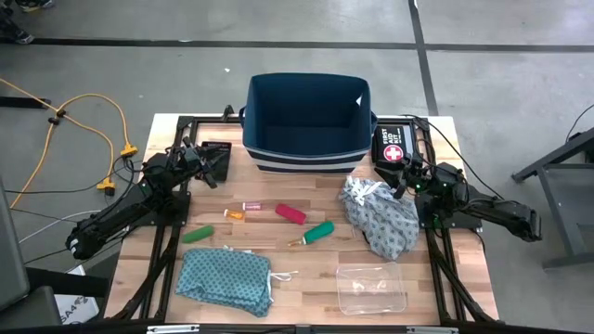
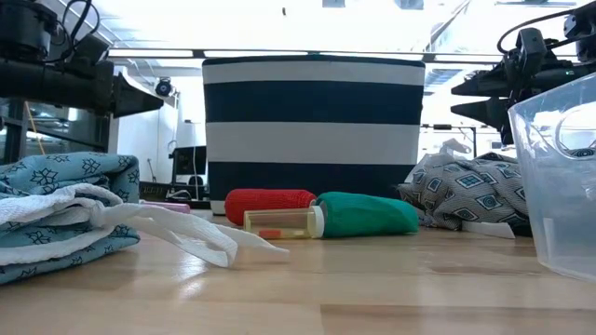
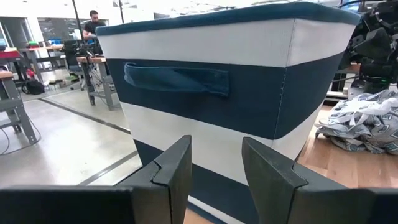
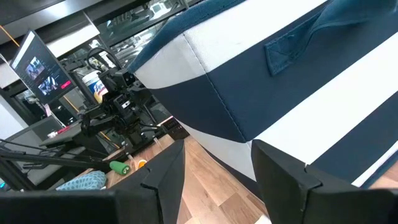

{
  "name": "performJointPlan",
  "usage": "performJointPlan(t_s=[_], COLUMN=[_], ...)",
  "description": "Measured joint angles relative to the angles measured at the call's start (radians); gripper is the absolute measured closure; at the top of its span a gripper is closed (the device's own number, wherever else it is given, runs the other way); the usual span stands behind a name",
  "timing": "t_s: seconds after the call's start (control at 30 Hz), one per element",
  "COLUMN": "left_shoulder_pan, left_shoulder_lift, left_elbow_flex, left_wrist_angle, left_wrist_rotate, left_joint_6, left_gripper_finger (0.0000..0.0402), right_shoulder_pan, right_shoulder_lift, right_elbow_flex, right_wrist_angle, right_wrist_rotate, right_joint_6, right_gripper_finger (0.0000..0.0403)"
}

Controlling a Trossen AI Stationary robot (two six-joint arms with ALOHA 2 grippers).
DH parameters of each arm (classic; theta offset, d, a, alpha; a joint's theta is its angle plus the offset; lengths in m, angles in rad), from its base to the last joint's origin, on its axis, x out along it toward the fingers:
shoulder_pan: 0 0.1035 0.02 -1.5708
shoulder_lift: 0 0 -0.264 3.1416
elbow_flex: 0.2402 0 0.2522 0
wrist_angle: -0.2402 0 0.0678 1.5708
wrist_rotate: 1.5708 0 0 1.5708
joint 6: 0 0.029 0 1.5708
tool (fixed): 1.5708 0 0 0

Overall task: Pick & Place Medicine items
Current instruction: Put the green bandage into the transparent bin

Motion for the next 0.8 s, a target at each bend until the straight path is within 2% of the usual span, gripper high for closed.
performJointPlan(t_s=[0.8], left_shoulder_pan=[0.0], left_shoulder_lift=[0.0], left_elbow_flex=[0.0], left_wrist_angle=[-0.001], left_wrist_rotate=[0.0], left_joint_6=[-0.055], left_gripper_finger=[0.0265], right_shoulder_pan=[0.0], right_shoulder_lift=[0.0], right_elbow_flex=[0.0], right_wrist_angle=[0.0], right_wrist_rotate=[0.0], right_joint_6=[0.0], right_gripper_finger=[0.023])
